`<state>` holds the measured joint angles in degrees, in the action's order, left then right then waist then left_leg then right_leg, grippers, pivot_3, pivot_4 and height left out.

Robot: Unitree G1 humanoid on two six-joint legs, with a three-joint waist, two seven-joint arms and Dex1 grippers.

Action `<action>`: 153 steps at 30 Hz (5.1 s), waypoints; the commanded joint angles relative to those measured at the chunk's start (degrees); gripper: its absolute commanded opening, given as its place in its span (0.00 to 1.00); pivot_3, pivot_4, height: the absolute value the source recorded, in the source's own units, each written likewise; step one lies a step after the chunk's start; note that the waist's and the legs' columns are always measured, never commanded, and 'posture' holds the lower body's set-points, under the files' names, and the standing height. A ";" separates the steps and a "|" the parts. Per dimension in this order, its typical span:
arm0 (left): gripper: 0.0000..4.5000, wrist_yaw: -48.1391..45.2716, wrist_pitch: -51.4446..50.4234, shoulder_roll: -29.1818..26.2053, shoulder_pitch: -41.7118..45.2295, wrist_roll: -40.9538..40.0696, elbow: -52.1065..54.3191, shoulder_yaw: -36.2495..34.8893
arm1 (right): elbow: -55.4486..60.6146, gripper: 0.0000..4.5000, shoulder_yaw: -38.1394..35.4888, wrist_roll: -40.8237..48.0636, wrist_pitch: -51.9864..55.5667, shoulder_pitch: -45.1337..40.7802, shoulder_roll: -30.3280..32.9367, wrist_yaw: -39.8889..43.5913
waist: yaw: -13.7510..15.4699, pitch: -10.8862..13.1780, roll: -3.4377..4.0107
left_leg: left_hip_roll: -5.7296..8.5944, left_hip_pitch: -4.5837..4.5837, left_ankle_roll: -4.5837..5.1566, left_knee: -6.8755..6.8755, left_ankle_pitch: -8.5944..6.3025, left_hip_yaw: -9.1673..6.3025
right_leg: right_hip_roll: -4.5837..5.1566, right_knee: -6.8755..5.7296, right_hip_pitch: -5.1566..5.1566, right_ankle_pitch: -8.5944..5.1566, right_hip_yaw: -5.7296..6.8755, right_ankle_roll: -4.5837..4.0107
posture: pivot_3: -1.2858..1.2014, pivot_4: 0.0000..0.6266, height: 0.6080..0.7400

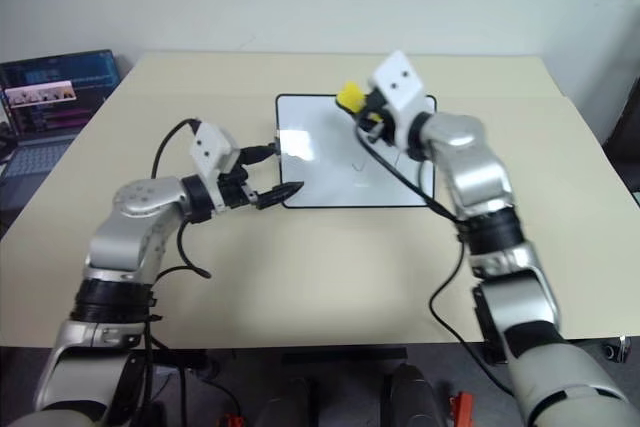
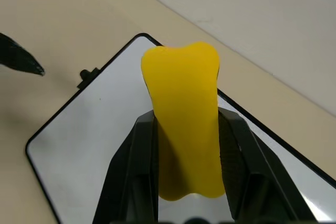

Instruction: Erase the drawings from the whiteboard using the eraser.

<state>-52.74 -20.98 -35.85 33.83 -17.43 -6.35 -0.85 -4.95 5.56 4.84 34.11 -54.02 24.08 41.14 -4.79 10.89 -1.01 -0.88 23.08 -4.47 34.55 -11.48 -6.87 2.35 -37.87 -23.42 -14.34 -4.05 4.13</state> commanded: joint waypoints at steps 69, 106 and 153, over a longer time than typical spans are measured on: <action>1.00 -2.99 2.18 -3.76 2.48 -0.51 0.73 -3.11 | 4.20 0.26 0.28 1.32 -3.70 6.73 17.49 8.03 | 0.10 0.11 -0.03 | -0.03 -0.07 -0.01 0.10 0.00 0.19 | 0.02 0.00 0.05 -0.24 -0.10 0.23 | 0.52 0.24 1.00; 1.00 -1.01 7.04 -0.94 0.26 4.11 -2.25 0.96 | -22.17 0.25 4.58 -9.09 -8.04 -3.41 -10.99 -20.23 | -0.19 0.10 -0.04 | 0.00 -0.09 -0.01 0.18 0.00 0.11 | 0.01 -0.14 0.07 -0.09 -0.06 -0.02 | 0.52 0.24 1.00; 1.00 -1.12 7.55 -0.06 2.43 4.41 -3.74 2.13 | -45.27 0.25 5.82 -15.61 -18.47 -4.84 -16.49 -31.99 | -0.07 -0.20 -0.33 | -0.02 -0.70 0.17 0.35 0.35 0.02 | -0.13 -0.90 0.36 -0.31 -0.15 -0.15 | 0.52 0.24 1.00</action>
<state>-53.54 -14.51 -35.80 34.55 -13.08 -10.17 1.95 -47.51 12.28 -9.96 13.97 -59.75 6.91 10.19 -4.86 10.70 -1.34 -0.90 22.39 -4.29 34.90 -11.13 -6.84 2.23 -38.77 -23.06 -14.66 -4.20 3.98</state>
